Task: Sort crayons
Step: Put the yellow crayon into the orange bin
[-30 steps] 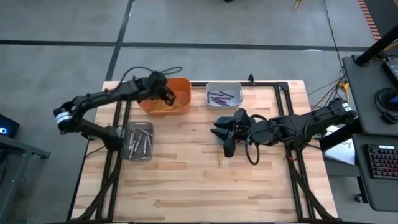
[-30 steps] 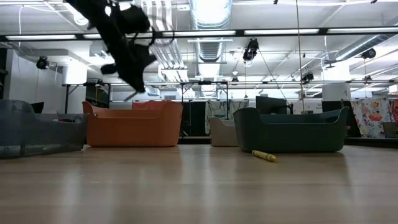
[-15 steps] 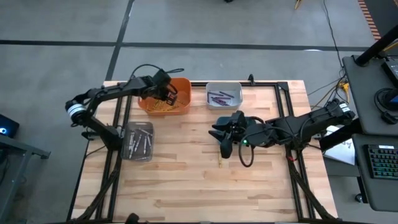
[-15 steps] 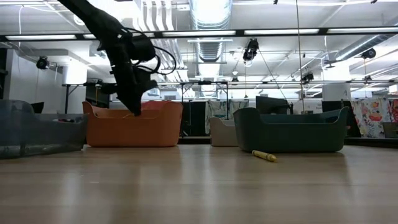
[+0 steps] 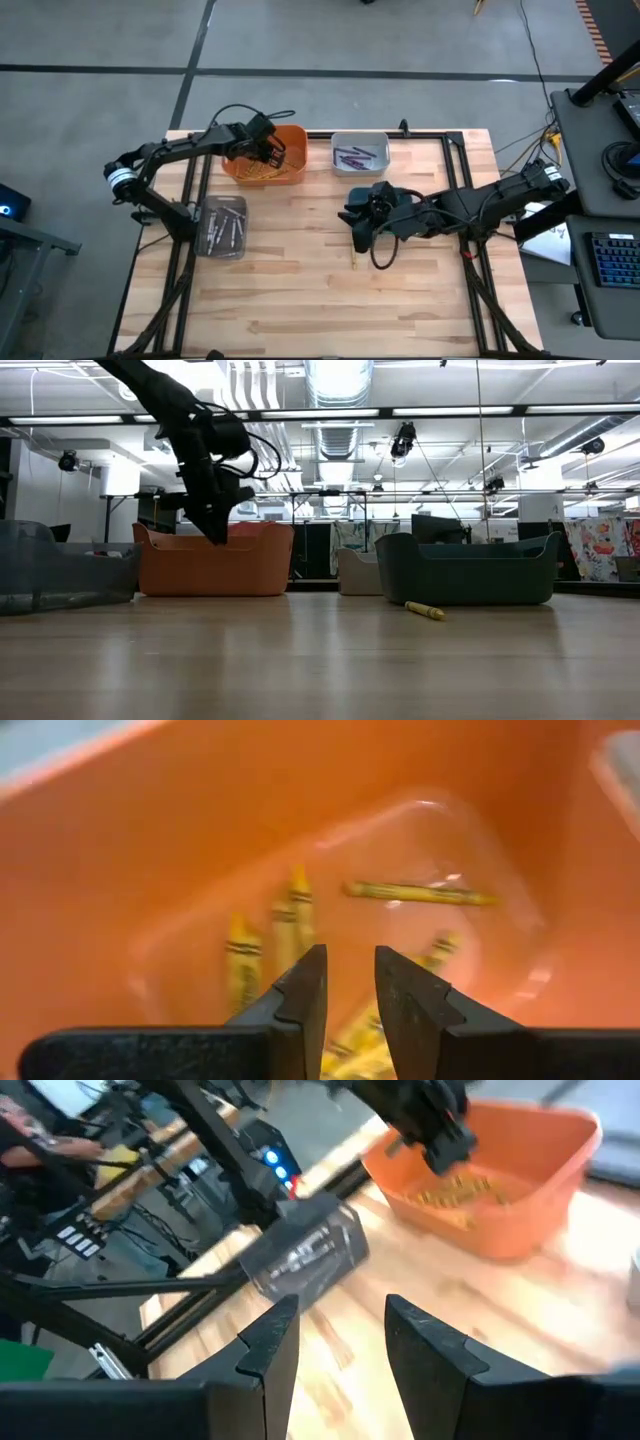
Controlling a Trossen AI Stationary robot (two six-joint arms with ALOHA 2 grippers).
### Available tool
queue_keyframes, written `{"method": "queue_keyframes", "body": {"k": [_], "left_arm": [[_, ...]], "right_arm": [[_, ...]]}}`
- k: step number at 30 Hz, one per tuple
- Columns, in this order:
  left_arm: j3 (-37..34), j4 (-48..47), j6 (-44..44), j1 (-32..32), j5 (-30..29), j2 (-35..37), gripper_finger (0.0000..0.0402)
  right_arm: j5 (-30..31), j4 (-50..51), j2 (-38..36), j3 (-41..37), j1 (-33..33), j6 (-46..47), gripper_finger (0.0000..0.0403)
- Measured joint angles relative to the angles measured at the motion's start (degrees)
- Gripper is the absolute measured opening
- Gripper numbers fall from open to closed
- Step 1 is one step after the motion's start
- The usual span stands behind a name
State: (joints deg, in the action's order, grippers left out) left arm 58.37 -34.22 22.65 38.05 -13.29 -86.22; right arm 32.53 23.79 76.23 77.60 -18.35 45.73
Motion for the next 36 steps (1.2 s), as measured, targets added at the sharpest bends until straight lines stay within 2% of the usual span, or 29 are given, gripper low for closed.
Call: {"method": "queue_keyframes", "body": {"k": [4,10,17,22,27,32,36], "left_arm": [[0.0,0.2,3.83,-3.23,1.86,1.24,0.007],[0.02,2.86,4.05,-11.29,1.84,5.61,0.007],[0.02,12.34,3.46,-20.94,1.74,10.66,0.0071],[0.07,24.69,2.99,-27.06,1.72,12.43,0.0071],[0.04,33.45,2.93,-31.39,1.72,13.03,0.0071],[0.02,33.64,3.26,-33.59,1.74,14.02,0.0071],[0.02,33.21,3.35,-34.4,1.82,14.45,0.0071]], "right_arm": [[-2.02,4.52,0.44,-0.02,0.0,7.56,0.0134],[-7.9,5.97,2.26,-0.52,-0.02,16.81,0.0124],[-18.27,5.17,9.18,0.11,0.47,25.79,0.0122],[-25.33,7.57,15.48,1.82,1.14,32.02,0.0119],[-30.24,16.55,21.28,3.95,1.6,37.32,0.0119],[-32.68,25.89,25.52,5.88,1.88,39.85,0.0119],[-32.97,29.26,27.9,6.18,1.97,39.9,0.0118]]}}
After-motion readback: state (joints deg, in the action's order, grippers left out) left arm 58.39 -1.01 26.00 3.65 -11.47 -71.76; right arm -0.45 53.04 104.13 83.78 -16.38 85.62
